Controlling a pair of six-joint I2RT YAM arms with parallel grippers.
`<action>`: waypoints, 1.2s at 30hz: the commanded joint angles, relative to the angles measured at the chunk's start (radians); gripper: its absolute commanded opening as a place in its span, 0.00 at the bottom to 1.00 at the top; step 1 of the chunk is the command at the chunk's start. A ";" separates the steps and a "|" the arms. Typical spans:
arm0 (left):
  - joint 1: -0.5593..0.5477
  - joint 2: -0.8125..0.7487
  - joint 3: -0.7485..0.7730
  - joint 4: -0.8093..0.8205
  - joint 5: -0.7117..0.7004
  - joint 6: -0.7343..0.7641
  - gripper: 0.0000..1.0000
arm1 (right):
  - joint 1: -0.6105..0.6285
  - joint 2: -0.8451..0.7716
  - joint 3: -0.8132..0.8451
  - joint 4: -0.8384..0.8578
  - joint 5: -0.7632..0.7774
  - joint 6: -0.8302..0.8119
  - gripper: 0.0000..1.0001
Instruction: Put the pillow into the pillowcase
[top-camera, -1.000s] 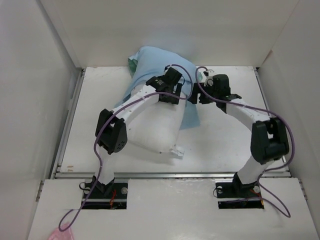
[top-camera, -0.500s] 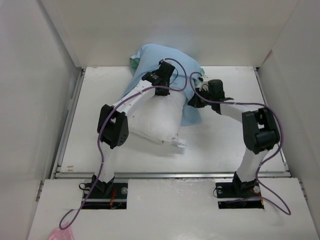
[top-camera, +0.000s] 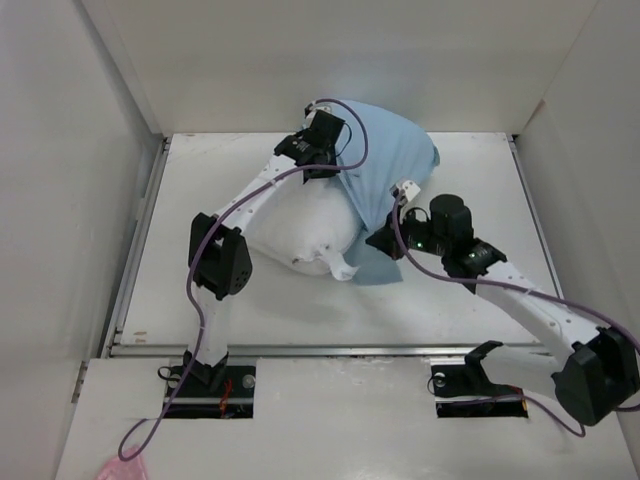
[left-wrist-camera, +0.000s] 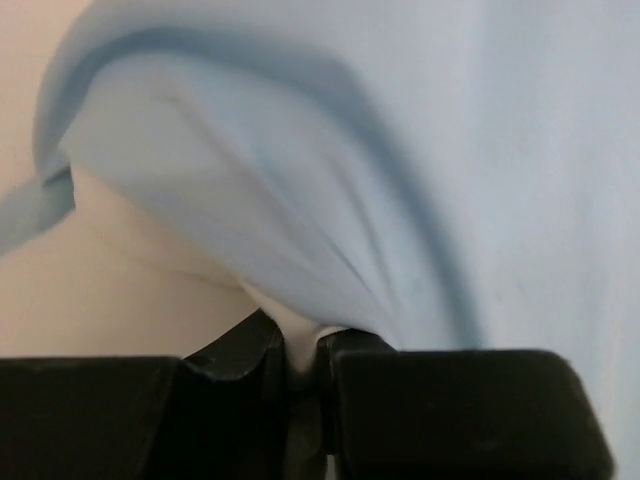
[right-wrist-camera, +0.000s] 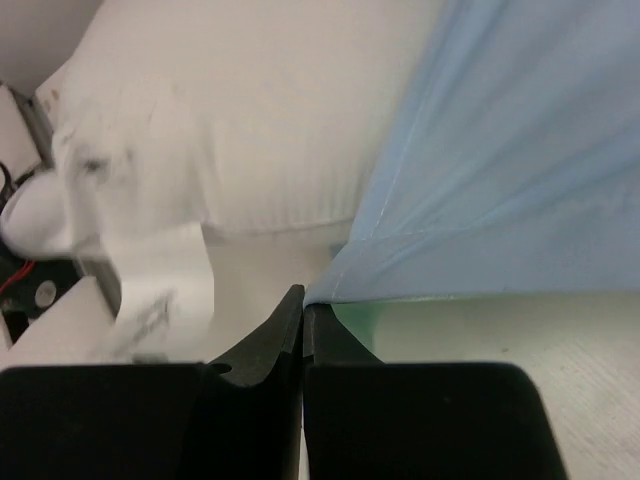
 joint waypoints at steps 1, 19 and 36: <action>-0.004 -0.021 0.018 0.194 -0.115 -0.066 0.00 | 0.044 -0.025 -0.064 0.016 -0.114 -0.010 0.00; -0.012 -0.748 -0.616 0.204 0.006 -0.020 1.00 | 0.034 -0.051 0.173 -0.347 0.386 0.073 0.96; 0.236 -0.452 -0.843 0.327 0.219 -0.072 0.00 | 0.258 0.436 0.723 -0.527 0.651 0.343 1.00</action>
